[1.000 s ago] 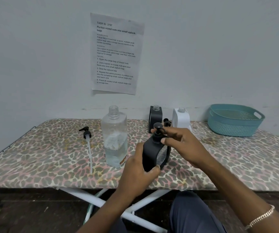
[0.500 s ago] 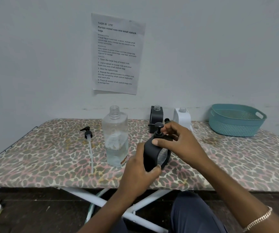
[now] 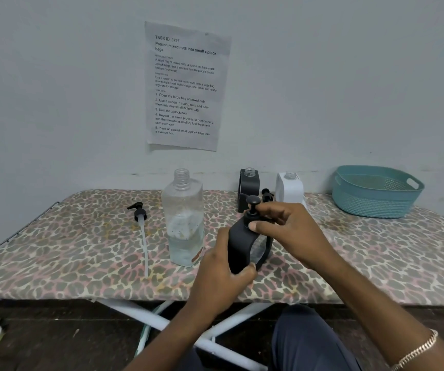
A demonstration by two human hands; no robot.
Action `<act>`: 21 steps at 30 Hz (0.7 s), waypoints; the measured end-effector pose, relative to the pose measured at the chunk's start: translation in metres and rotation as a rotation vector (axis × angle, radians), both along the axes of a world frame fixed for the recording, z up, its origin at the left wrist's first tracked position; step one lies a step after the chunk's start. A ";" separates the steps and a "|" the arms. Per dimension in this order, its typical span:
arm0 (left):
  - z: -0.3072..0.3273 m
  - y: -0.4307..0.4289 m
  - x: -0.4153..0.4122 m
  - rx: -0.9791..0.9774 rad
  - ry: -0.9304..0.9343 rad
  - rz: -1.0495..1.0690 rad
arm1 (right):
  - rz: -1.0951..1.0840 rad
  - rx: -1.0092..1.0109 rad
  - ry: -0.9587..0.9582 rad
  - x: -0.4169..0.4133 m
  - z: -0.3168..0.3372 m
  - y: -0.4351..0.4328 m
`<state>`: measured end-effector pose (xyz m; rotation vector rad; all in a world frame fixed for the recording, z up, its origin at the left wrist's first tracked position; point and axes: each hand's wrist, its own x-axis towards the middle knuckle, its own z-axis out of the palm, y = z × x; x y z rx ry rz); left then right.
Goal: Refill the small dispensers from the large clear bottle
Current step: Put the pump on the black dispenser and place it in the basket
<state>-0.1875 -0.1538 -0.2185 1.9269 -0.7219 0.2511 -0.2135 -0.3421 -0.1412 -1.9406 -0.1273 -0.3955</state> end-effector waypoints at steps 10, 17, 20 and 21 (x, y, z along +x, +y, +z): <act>-0.001 0.000 0.001 0.002 0.004 -0.006 | -0.171 0.001 -0.037 0.005 -0.011 0.016; -0.001 0.000 0.001 0.001 0.023 -0.012 | 0.100 0.031 0.058 0.000 0.002 0.002; 0.000 0.000 0.001 -0.003 0.022 -0.013 | 0.115 -0.003 0.037 -0.001 0.001 0.001; 0.000 0.000 0.001 -0.004 0.020 -0.015 | 0.107 -0.007 0.027 -0.001 0.000 0.002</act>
